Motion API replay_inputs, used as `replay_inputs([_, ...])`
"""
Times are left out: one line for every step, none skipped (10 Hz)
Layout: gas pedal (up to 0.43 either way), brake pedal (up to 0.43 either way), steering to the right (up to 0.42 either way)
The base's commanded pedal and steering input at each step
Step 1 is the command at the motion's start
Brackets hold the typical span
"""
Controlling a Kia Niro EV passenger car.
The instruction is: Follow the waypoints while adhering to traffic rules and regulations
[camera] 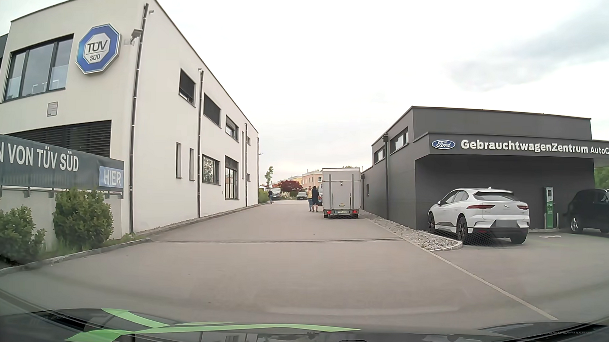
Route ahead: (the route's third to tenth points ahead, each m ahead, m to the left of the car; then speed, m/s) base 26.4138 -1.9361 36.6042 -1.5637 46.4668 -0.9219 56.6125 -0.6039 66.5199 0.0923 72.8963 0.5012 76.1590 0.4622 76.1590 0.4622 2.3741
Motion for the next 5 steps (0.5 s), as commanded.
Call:
replay_inputs([0.047, 0.0, 0.207])
replay_inputs([0.047, 0.0, 0.178])
replay_inputs([0.047, 0.0, 0.138])
replay_inputs([0.047, 0.0, 0.107])
replay_inputs([0.047, 0.0, 0.08])
